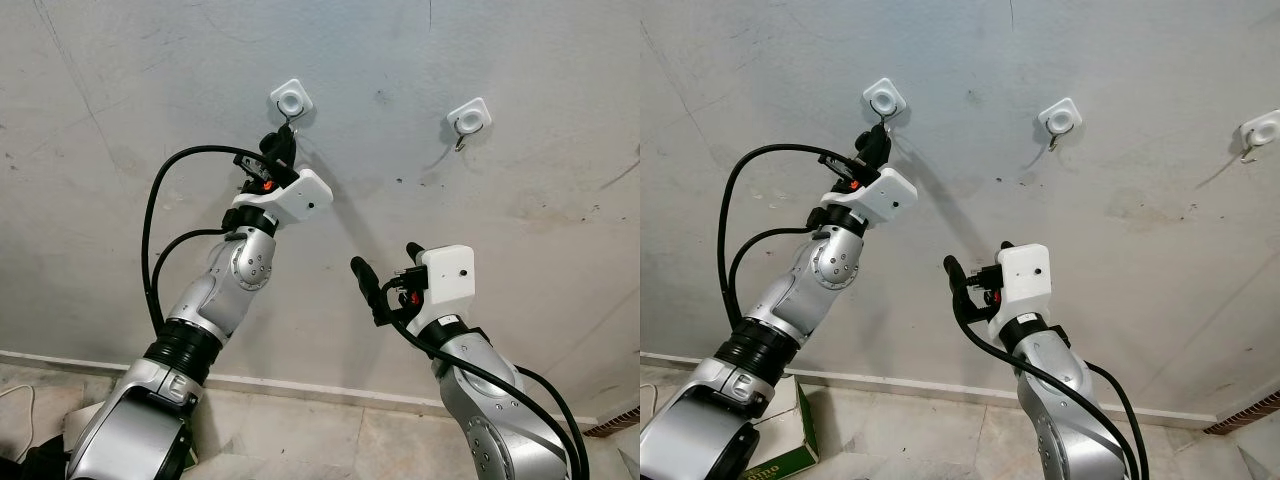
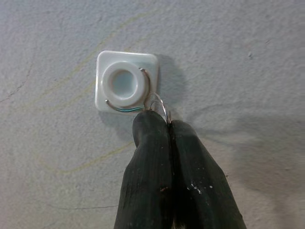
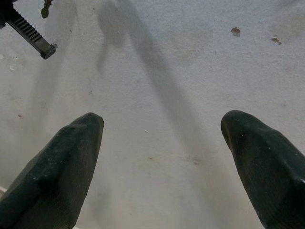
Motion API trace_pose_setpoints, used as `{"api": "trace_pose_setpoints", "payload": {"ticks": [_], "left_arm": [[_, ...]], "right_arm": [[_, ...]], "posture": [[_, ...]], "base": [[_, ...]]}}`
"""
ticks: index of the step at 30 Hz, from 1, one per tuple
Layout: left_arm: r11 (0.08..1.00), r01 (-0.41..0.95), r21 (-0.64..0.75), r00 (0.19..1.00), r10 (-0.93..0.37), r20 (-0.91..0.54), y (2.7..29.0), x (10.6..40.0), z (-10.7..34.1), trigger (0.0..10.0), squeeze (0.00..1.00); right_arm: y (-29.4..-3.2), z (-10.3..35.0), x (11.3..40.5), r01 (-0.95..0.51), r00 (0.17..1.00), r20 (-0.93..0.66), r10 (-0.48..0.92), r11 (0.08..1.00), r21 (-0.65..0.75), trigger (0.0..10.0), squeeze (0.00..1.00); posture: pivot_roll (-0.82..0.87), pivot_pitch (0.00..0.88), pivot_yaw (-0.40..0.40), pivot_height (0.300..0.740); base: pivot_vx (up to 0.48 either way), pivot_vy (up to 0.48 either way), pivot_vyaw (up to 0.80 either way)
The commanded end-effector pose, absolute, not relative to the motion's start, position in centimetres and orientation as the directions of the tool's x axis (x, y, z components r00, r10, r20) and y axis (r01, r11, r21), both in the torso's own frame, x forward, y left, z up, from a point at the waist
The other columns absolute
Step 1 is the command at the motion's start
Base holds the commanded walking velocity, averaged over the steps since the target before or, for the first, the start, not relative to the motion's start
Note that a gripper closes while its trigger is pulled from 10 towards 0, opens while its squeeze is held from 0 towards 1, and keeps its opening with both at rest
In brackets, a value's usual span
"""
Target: Hang keys on a hook
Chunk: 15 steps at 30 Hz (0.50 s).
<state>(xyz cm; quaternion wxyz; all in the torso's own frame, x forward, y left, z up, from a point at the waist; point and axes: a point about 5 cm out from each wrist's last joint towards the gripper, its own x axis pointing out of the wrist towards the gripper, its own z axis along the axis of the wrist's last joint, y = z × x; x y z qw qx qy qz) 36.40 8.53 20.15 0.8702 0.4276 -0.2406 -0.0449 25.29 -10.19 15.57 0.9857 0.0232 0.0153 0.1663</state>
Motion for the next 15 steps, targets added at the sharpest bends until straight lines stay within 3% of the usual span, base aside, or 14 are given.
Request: {"api": "trace_pose_setpoints", "payload": {"ticks": [1, 15], "left_arm": [[0.619, -0.093, 0.78, 0.887, -0.305, 0.347, 8.0, 36.2, 19.5, 10.0, 0.0], [0.614, -0.038, 0.789, 0.906, -0.312, 0.287, 7.9, 36.1, 18.3, 10.0, 0.0]], "right_arm": [[-10.2, 15.9, 25.3, -0.325, 0.945, -0.008, 0.326, 0.944, 0.047, 10.0, 0.0], [-10.1, 15.8, 25.3, -0.324, 0.946, -0.01, 0.325, 0.945, 0.05, 10.0, 0.0]], "posture": [[-0.01, 0.01, 0.002, 0.74], [-0.01, 0.014, 0.005, 0.74]], "base": [[0.0, 0.0, 0.0], [0.0, 0.0, 0.0]]}}
